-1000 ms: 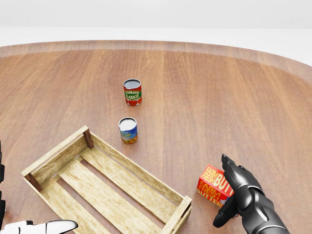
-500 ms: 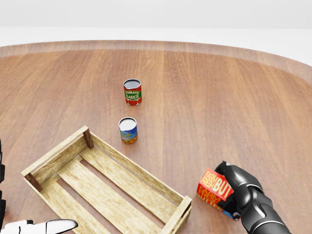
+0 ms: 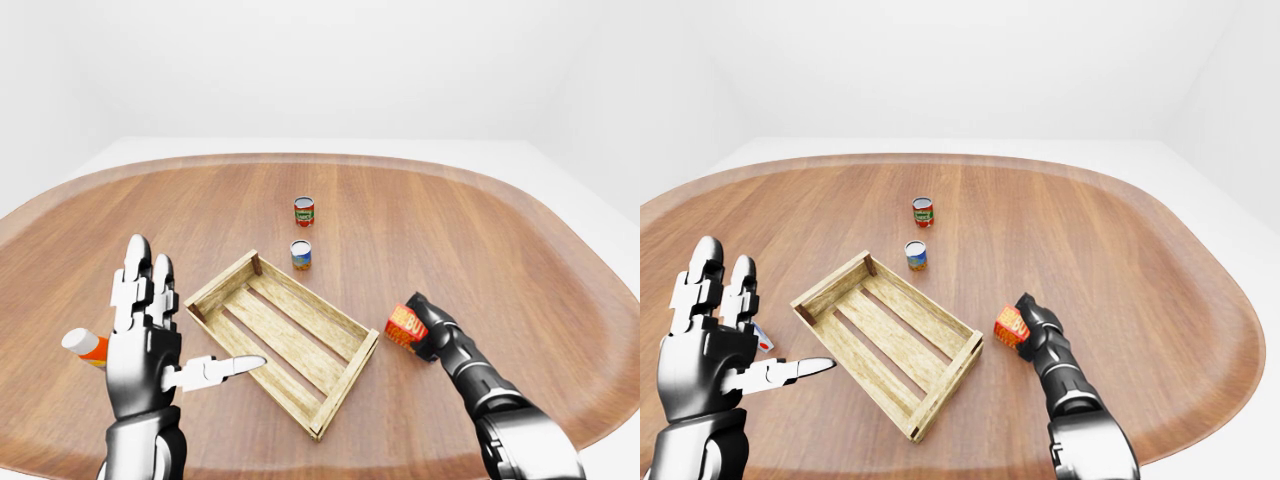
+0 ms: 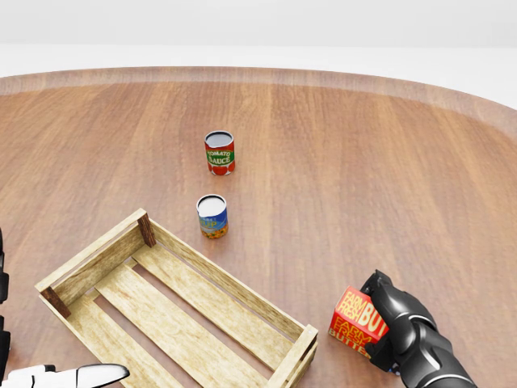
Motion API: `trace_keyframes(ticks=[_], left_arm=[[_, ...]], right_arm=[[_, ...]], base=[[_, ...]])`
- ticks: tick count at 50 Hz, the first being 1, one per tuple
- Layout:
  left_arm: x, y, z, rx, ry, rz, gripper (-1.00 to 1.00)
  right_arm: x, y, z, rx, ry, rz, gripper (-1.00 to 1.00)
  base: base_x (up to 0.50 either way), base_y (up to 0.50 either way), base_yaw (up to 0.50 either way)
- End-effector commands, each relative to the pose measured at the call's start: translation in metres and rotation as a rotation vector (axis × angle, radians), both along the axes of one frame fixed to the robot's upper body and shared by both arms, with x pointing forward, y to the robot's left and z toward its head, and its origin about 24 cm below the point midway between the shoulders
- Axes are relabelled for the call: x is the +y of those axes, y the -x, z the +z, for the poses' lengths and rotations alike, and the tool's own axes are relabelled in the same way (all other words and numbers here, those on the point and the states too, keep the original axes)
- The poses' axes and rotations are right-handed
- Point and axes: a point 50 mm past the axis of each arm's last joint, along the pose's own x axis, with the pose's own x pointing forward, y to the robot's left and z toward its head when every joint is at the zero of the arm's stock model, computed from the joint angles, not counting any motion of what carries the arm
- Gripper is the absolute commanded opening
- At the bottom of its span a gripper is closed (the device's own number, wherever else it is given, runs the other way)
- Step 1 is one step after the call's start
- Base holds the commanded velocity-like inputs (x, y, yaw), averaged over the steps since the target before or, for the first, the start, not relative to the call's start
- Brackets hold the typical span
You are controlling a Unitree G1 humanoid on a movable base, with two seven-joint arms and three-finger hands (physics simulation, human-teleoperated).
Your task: Pick up the butter and put it in the tray.
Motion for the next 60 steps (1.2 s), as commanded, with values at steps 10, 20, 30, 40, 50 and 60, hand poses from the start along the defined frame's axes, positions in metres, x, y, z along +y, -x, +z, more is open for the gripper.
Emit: trace_keyframes(ticks=[10, 20, 30, 40, 50, 60], left_arm=[[0.0, 0.0, 0.0, 0.0, 0.002, -0.002, 1.0], [0.001, -0.001, 0.0, 0.0, 0.005, 0.0, 1.0], [0.0, -0.001, 0.0, 0.0, 0.005, -0.001, 1.0], [0.001, -0.002, 0.0, -0.001, 0.006, -0.001, 1.0], [0.0, -0.001, -0.001, -0.001, 0.006, -0.002, 1.0], [0.001, -0.001, -0.001, -0.001, 0.008, -0.002, 1.0]], right_arm=[[-0.003, -0.01, 0.022, -0.148, -0.014, -0.005, -1.0], [-0.003, -0.011, 0.025, -0.154, -0.011, 0.005, -1.0], [-0.002, -0.014, 0.033, -0.176, -0.009, 0.03, -1.0], [0.009, -0.028, 0.075, -0.3, 0.028, 0.151, -1.0], [0.025, -0.03, 0.129, -0.482, 0.056, 0.24, -1.0], [0.03, -0.035, 0.138, -0.503, 0.073, 0.254, -1.0]], base=[[0.0, 0.0, 0.0], [0.0, 0.0, 0.0], [0.0, 0.0, 0.0], [0.0, 0.0, 0.0], [0.0, 0.0, 0.0], [0.0, 0.0, 0.0]])
